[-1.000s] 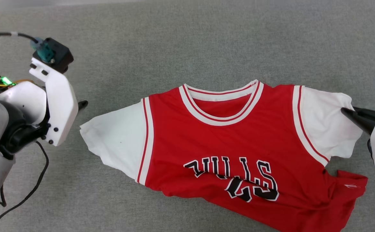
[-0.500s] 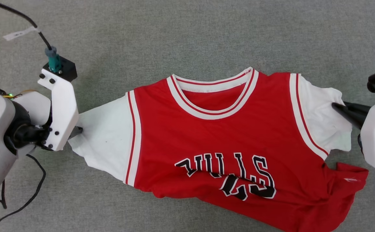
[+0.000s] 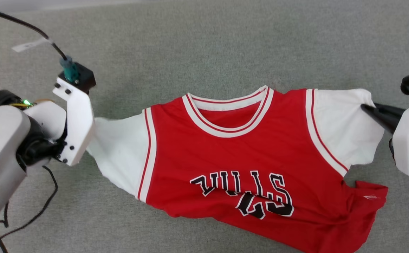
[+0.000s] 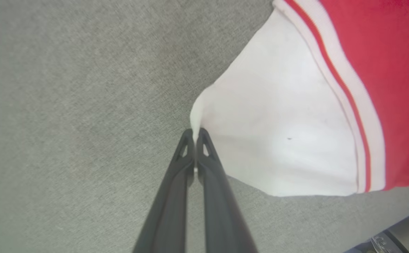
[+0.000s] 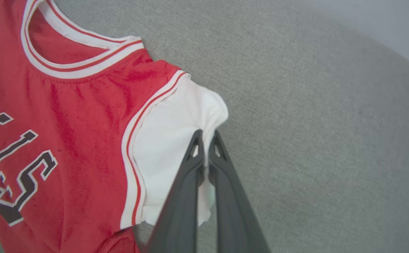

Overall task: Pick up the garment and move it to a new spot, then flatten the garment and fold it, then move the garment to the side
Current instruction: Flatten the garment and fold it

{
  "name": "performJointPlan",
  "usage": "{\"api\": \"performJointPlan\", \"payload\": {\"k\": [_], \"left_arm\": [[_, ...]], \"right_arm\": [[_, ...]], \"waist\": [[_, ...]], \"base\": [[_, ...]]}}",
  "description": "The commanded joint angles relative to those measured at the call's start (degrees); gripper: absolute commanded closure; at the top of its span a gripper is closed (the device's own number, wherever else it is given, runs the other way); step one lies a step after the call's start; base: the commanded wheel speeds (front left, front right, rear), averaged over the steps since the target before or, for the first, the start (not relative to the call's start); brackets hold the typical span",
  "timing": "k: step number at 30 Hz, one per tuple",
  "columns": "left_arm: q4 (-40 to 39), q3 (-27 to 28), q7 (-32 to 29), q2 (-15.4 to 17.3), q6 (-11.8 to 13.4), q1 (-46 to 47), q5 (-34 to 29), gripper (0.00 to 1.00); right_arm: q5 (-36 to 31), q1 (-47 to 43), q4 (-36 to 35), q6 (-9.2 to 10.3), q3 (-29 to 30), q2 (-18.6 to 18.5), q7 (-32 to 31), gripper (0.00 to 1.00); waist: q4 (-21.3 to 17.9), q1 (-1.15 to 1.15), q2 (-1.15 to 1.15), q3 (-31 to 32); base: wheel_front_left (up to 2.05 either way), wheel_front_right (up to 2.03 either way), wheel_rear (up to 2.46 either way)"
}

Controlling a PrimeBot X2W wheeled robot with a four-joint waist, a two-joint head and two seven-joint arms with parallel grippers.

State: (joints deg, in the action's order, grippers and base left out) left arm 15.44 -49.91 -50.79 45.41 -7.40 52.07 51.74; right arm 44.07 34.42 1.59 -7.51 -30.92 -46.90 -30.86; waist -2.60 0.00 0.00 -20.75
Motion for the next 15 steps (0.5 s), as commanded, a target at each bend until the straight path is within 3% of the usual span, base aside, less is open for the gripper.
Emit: {"api": "performJointPlan", "payload": {"k": [1, 15], "left_arm": [[-0.08, 0.16, 1.51, 0.6, -0.02, 1.08, 0.09, 1.0], [-7.94, 1.84, 16.37, 3.79, -0.02, 7.1, 1.48, 1.0]], "right_arm": [[-0.19, 1.16, 0.04, 0.04, -0.08, -0.2, 0.97, 1.0], [-2.31, 7.58, -1.13, 0.04, 1.61, -4.31, 10.08, 1.0]], "waist": [[0.26, 0.0, 0.0, 2.26], [2.07, 0.0, 0.0, 10.42]], "base": [[0.0, 0.0, 0.0], [0.0, 0.0, 0.0]]}}
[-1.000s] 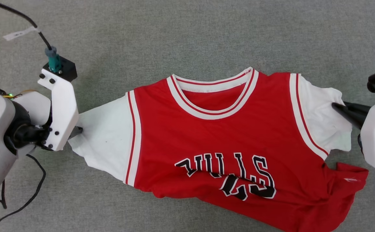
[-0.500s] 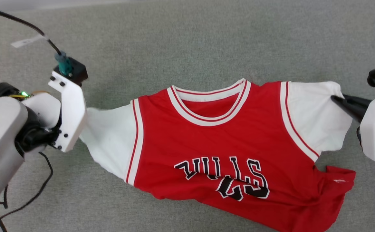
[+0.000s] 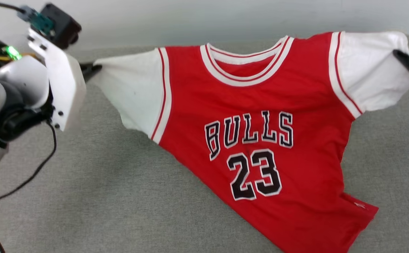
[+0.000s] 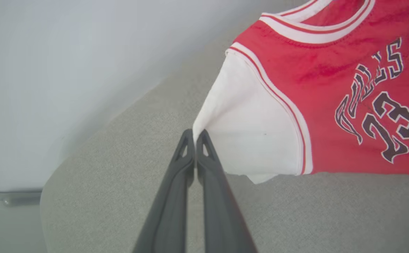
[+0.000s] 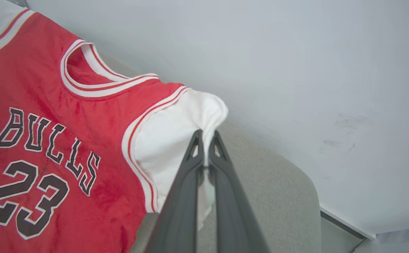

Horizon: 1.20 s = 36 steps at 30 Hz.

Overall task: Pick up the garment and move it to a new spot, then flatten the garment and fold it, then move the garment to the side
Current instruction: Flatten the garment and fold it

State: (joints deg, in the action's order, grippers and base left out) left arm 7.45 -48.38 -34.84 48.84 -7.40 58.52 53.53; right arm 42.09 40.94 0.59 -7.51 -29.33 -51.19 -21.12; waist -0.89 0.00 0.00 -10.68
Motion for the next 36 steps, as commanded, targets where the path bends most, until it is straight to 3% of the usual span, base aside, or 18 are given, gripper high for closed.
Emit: {"api": "performJointPlan", "payload": {"k": [1, 12, 20, 36], "left_arm": [[-0.3, 0.68, 1.16, 0.26, -0.02, 1.35, -0.47, 1.0], [2.68, 4.48, 7.53, -4.05, 0.73, 13.58, -6.28, 1.0], [10.19, 7.33, 14.43, -8.95, 1.5, 26.68, -12.26, 1.0], [26.21, 8.76, 27.87, -13.69, 0.99, 49.6, -22.09, 1.0]], "right_arm": [[-0.65, 1.94, -0.17, 0.04, 0.06, -0.22, 0.74, 1.0], [-4.58, 16.82, 4.33, 0.04, -2.73, 0.23, 0.66, 1.0], [-8.09, 34.99, 15.02, 0.04, -6.79, 5.13, 2.11, 1.0], [-15.12, 65.08, 35.83, 0.05, -11.84, 14.38, 11.87, 1.0]], "waist": [[0.49, 0.0, 0.0, 0.45], [1.9, 0.0, 0.0, -3.17], [2.28, 0.0, 0.0, -9.56], [1.58, 0.0, 0.0, -19.26]], "base": [[0.0, 0.0, 0.0], [0.0, 0.0, 0.0], [0.0, 0.0, 0.0], [0.0, 0.0, 0.0]]}}
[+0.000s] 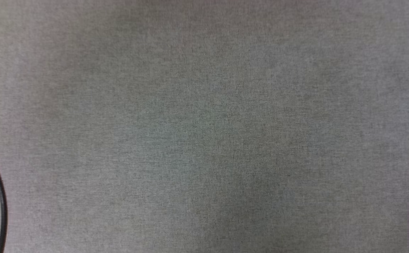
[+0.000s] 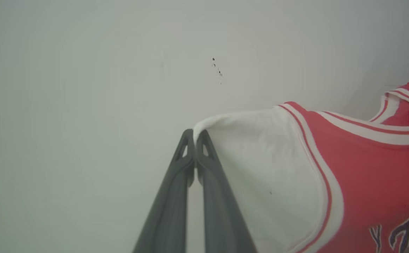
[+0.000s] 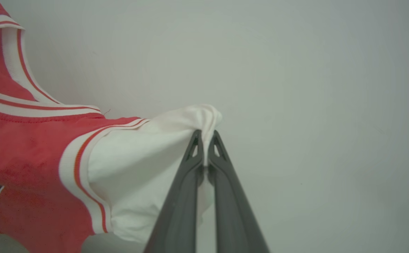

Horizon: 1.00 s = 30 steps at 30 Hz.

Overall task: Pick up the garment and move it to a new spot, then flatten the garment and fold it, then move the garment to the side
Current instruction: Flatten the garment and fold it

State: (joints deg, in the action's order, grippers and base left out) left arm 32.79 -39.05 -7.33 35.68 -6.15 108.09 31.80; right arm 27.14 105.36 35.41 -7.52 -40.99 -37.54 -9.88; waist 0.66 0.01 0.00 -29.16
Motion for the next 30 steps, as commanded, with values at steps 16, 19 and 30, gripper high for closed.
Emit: {"api": "performJointPlan", "payload": {"k": [16, 19, 30], "left_arm": [[10.93, -7.0, 11.24, -3.1, -1.21, -7.44, 2.0, 1.0], [10.26, -8.25, 13.28, -2.43, -1.23, -12.19, 3.82, 1.0], [3.51, -9.77, 19.87, 1.33, 1.4, -40.14, 10.69, 1.0]], "right_arm": [[5.51, -5.76, 11.68, 0.06, -9.53, 5.64, 10.58, 1.0], [7.86, -10.52, 11.28, 0.06, -12.36, 6.16, 12.33, 1.0], [15.05, -31.02, 7.21, 0.06, -24.17, 5.43, 16.0, 1.0]], "waist": [[0.61, -0.01, 0.0, -0.83], [0.55, -0.01, 0.0, 0.88], [-0.37, -0.01, 0.0, 10.33]], "base": [[0.0, 0.0, 0.0], [0.0, 0.0, 0.0], [0.0, 0.0, 0.0]]}}
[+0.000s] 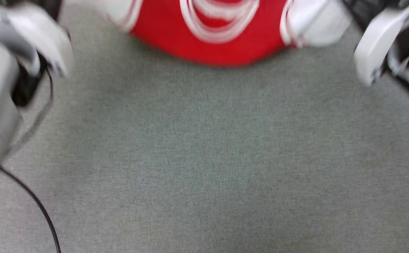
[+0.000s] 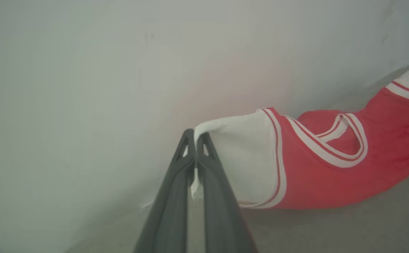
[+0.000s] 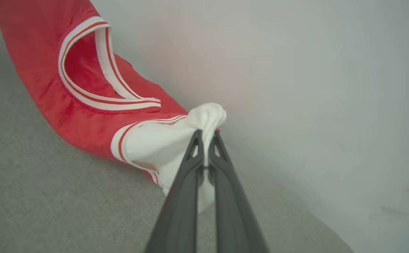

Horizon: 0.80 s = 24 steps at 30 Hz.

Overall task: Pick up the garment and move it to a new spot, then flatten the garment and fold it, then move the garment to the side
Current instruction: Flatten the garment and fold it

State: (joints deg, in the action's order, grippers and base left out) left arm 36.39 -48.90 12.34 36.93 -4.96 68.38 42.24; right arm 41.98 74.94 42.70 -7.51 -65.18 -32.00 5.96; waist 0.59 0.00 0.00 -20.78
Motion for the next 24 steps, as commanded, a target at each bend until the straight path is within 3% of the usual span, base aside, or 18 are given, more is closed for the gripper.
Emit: {"api": "performJointPlan", "payload": {"k": [1, 8, 17, 24], "left_arm": [[-1.16, -0.23, 0.39, 0.25, 0.63, -3.27, 0.79, 1.0], [-10.08, -0.58, 1.05, 3.76, 5.82, -21.95, 5.99, 1.0], [-22.38, 0.56, 2.01, 9.6, 16.46, -45.06, 12.94, 1.0], [-28.16, 0.57, 2.47, 12.24, 22.32, -56.95, 15.57, 1.0]], "right_arm": [[0.77, -2.09, -0.61, 0.05, -0.94, -0.42, 0.5, 1.0], [4.92, -12.42, -4.63, 0.05, -5.03, -3.16, 2.24, 1.0], [8.41, -26.77, -8.61, 0.05, -6.04, -9.09, 4.16, 1.0], [9.1, -38.1, -11.42, 0.05, -4.87, -13.63, 3.87, 1.0]], "waist": [[-0.24, 0.0, 0.0, 2.81], [-0.6, 0.0, 0.0, 7.85], [-0.98, 0.0, 0.0, 13.03], [-0.34, 0.0, 0.0, 16.46]], "base": [[0.0, 0.0, 0.0], [0.0, 0.0, 0.0], [0.0, 0.0, 0.0], [0.0, 0.0, 0.0]]}}
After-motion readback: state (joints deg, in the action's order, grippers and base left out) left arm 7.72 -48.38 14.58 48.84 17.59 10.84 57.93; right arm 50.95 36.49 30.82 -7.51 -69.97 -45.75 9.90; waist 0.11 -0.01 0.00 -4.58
